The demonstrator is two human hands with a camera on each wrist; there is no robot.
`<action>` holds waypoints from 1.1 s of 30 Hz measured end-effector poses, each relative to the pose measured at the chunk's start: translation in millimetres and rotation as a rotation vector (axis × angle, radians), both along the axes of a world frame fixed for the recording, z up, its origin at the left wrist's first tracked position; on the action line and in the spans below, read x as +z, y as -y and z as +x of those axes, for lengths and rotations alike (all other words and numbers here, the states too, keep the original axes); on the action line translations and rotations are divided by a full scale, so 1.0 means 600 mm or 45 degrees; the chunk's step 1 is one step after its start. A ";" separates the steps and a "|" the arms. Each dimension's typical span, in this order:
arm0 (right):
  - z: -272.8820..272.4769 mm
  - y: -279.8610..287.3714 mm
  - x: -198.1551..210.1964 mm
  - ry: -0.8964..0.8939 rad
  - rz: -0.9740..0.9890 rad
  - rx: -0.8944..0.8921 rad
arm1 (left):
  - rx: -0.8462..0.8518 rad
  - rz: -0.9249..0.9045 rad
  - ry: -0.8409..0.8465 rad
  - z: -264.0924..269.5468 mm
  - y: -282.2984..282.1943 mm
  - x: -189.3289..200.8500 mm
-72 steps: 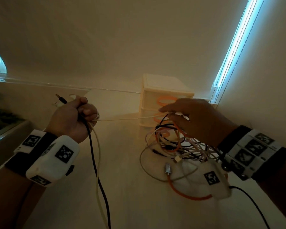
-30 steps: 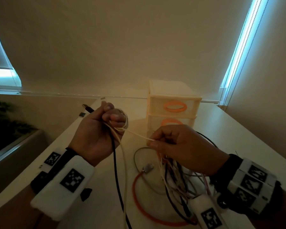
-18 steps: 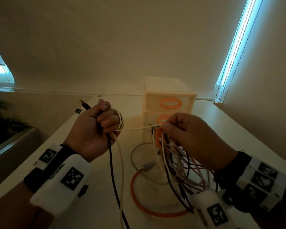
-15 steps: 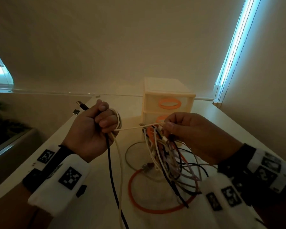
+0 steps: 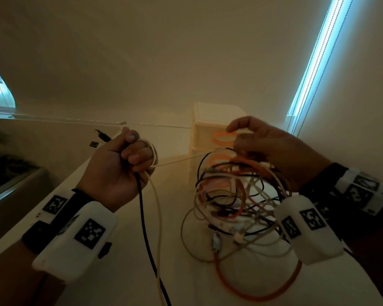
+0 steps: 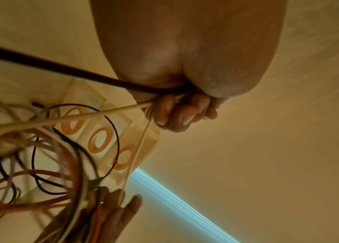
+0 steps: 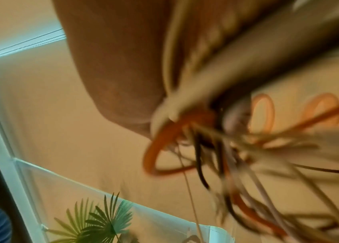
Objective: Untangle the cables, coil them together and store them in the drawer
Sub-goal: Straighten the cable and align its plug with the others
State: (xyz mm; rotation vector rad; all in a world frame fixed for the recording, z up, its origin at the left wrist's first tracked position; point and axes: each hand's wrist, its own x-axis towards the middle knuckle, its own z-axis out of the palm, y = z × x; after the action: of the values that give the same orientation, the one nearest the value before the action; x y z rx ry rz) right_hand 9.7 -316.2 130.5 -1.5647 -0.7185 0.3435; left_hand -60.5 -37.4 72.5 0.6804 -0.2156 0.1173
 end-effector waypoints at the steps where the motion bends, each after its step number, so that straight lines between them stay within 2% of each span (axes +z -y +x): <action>1: -0.002 -0.005 -0.001 0.126 0.066 -0.080 | -0.007 0.007 0.002 0.001 0.003 -0.002; 3: -0.008 -0.017 -0.007 0.315 0.232 -0.182 | -0.007 0.018 0.009 0.001 0.006 -0.003; 5: -0.012 -0.021 -0.020 0.337 0.270 -0.094 | 0.032 0.004 -0.021 0.003 -0.002 -0.005; 6: -0.010 -0.019 -0.026 0.324 0.179 -0.037 | 0.058 -0.012 -0.041 0.004 -0.008 -0.006; 9: 0.007 0.009 -0.039 0.255 -0.326 0.083 | 0.101 -0.022 -0.063 0.008 -0.020 -0.009; 10: 0.012 0.017 -0.042 0.157 -0.391 0.131 | 0.108 -0.010 -0.064 0.009 -0.020 -0.010; 13: 0.018 0.030 -0.055 -0.202 -0.277 0.245 | 0.112 -0.005 -0.068 0.009 -0.018 -0.010; 15: 0.015 0.031 -0.072 -0.177 -0.353 0.317 | 0.112 -0.007 -0.064 0.008 -0.020 -0.009; 17: 0.004 0.027 -0.092 0.007 -0.525 0.340 | 0.122 0.003 -0.068 0.008 -0.019 -0.008; 20: -0.007 0.022 -0.105 0.102 -0.474 0.212 | 0.127 0.004 -0.074 0.009 -0.019 -0.010; 23: -0.011 0.010 -0.104 0.269 -0.207 -0.078 | 0.121 -0.012 -0.096 0.013 -0.023 -0.015; 25: -0.011 -0.003 -0.096 0.289 -0.037 -0.225 | 0.102 -0.021 -0.101 0.014 -0.019 -0.018; 27: -0.009 -0.015 -0.090 0.269 0.057 -0.248 | 0.094 -0.004 -0.109 0.015 -0.016 -0.021; 29: -0.003 -0.021 -0.083 0.351 0.084 -0.276 | 0.076 -0.001 -0.107 0.015 -0.017 -0.021; 31: 0.003 -0.022 -0.074 0.509 0.103 -0.366 | 0.077 -0.005 -0.109 0.015 -0.021 -0.019; 33: 0.010 -0.019 -0.065 0.840 0.047 -0.533 | 0.105 0.013 -0.123 0.015 -0.020 -0.019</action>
State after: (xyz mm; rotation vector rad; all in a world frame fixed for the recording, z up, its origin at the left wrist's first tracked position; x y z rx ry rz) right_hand 15.6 -305.0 91.6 -1.7531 -0.8566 -0.5184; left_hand -51.7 -25.2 61.4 0.7034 -0.0958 0.1623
